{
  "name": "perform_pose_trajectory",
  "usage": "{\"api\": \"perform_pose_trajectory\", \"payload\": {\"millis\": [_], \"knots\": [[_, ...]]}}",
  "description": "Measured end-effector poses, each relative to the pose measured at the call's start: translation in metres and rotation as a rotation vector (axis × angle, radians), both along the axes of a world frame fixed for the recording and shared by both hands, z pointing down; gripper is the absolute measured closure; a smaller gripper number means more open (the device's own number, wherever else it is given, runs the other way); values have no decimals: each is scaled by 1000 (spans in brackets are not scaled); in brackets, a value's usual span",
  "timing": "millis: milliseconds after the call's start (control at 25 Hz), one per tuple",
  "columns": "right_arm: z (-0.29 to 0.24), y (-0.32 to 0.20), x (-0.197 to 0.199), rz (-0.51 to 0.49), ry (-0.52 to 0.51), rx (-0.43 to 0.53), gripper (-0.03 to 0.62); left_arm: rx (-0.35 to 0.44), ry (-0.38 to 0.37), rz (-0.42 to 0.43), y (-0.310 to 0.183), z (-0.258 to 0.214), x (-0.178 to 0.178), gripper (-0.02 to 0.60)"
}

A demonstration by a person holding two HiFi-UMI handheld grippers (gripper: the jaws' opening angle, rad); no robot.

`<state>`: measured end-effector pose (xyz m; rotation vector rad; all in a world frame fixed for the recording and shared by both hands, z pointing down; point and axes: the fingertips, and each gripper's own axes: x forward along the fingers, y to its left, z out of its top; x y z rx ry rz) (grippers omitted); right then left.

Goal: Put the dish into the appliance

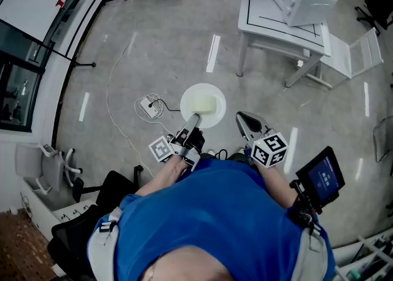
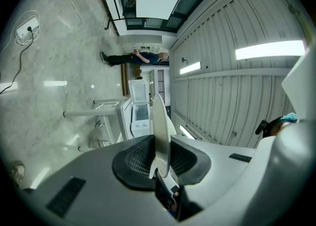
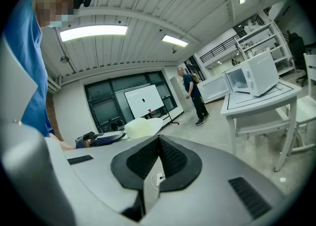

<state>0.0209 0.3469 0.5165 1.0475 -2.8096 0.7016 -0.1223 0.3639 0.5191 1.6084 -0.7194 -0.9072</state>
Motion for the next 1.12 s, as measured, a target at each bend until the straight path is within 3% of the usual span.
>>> {"api": "perform_pose_trajectory", "payload": {"millis": [160,920,1120], "knots": [[4,-5,-33,-2,7,2,592,6,3,1,-4,5,-33,514],[-1,-2,-49,-26,17,-17,592,-9,18,-13,3,1,-44,514],[9,-44,-69,-61,10,-4,592,-4,10,-51,-31,14,-62,514]]}}
